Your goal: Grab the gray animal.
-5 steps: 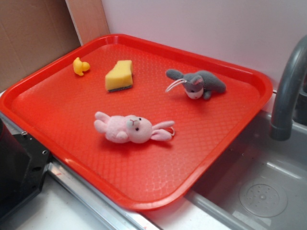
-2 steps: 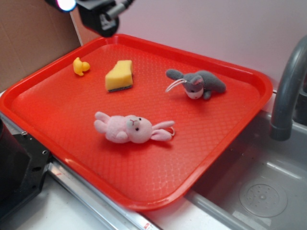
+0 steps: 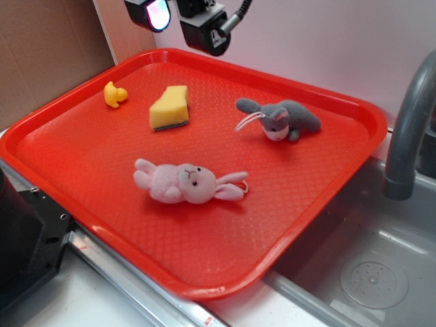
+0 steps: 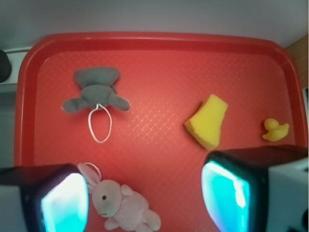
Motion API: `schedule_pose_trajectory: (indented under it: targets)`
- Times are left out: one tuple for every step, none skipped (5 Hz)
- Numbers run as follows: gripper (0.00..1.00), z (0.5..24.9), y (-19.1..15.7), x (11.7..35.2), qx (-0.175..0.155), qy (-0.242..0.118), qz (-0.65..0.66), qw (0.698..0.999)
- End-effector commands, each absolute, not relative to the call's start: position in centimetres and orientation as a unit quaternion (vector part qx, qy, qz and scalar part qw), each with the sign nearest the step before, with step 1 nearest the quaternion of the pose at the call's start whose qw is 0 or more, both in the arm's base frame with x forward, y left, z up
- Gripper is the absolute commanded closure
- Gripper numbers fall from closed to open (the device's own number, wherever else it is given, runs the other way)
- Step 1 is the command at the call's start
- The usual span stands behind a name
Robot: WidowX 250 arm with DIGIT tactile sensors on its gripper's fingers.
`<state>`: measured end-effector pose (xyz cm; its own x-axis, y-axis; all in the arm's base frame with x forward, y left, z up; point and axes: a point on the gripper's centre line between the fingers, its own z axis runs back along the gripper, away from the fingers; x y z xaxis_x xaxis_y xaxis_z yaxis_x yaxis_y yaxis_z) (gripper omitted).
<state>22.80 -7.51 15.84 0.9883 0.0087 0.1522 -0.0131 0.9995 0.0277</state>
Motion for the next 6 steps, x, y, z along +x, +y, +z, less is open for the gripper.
schedule_pose_trajectory:
  targets:
    - [0.0, 16.9, -7.6, 23.2, 0.011, -0.091, 0.003, 0.996]
    - [0.0, 13.0, -8.5, 25.2, 0.005, -0.057, 0.064, 0.996]
    - [0.0, 10.2, -9.5, 28.0, 0.015, -0.069, 0.162, 0.984]
    - [0.0, 8.4, -10.4, 29.6, 0.03, -0.052, 0.187, 0.98]
    - [0.0, 6.8, -10.8, 30.5, 0.016, -0.068, 0.182, 0.981]
    - [0.0, 5.8, -11.5, 30.0, 0.001, -0.066, 0.168, 0.984]
